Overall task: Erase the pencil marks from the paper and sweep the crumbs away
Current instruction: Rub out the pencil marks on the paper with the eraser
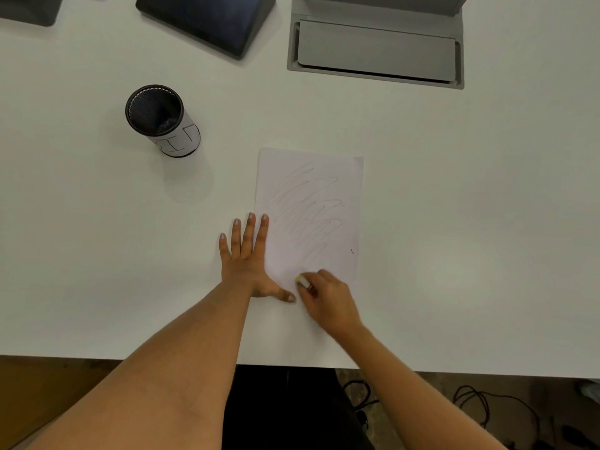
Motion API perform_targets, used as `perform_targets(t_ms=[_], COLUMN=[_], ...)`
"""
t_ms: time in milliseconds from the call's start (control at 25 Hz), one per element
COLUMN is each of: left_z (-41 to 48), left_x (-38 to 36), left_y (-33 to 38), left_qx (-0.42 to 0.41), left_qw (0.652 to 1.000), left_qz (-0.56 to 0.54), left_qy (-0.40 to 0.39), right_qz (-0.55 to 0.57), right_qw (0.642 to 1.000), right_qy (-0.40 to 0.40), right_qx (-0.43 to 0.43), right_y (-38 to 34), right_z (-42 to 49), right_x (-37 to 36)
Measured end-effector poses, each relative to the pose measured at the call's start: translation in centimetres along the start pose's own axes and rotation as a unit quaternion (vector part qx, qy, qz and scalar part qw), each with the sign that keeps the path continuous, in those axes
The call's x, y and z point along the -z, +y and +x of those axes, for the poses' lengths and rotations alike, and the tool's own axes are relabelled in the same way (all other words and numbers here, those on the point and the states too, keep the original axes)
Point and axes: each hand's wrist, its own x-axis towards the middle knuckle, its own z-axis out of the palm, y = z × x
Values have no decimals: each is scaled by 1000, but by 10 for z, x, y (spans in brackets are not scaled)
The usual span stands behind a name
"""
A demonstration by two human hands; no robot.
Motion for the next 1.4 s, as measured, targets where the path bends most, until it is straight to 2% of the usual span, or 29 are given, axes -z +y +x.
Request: perform_targets(t_ms=[120, 200, 240, 360, 400, 440, 560, 640, 680, 760, 840, 960, 1040, 1120, 1240, 1280, 1400], left_z=[-1, -1, -1, -1, -1, -1, -1, -2, -1, -1, -1, -1, -2, -2, 0, 0, -1], left_x=[-1, 0, 0, 0, 1, 0, 1, 1, 0, 0, 1, 1, 1, 0, 0, 1, 0], left_y=[-3, -1, -1, 1, 1, 0, -1, 0, -1, -1, 0, -1, -1, -1, -1, 0, -2], left_qx=[-3, -4, -3, 3, 2, 1, -5, -8, -7, -2, -1, -4, -6, -4, 1, 1, -3], left_qw=[1000, 1000, 1000, 1000, 1000, 1000, 1000, 1000, 1000, 1000, 1000, 1000, 1000, 1000, 1000, 1000, 1000], left_qz=[5, 5, 5, 9, 10, 9, 7, 8, 7, 5, 9, 8, 9, 7, 6, 7, 10], left_qy=[8, 4, 2, -1, 0, 1, 4, 5, 4, 0, -4, 0, 3, 3, -1, -3, -1], right_qz=[-38, -18, -13, 2, -1, -10, -26, -20, -33, -24, -17, -35, -21, -3, 16, 12, -7], right_qw=[991, 987, 990, 1000, 1000, 1000, 983, 984, 989, 999, 999, 994, 987, 989, 999, 999, 989], right_qy=[117, 143, 124, -1, -5, 18, 155, 156, 128, 23, -13, 102, 146, 139, 42, 38, 137], right_qx=[-52, -68, -62, 9, 18, 1, -97, -88, -63, -1, 32, -31, -59, -56, 2, 5, -58], right_y=[28, 25, 14, -17, -11, 0, 34, 34, 22, -5, -4, 23, 26, 10, -8, -2, 23], right_z=[42, 44, 35, -4, 2, 19, 72, 72, 60, 21, 12, 53, 59, 38, 2, 7, 44], right_x=[35, 34, 23, -9, -5, 5, 56, 56, 43, 10, 5, 34, 40, 22, -4, 0, 28])
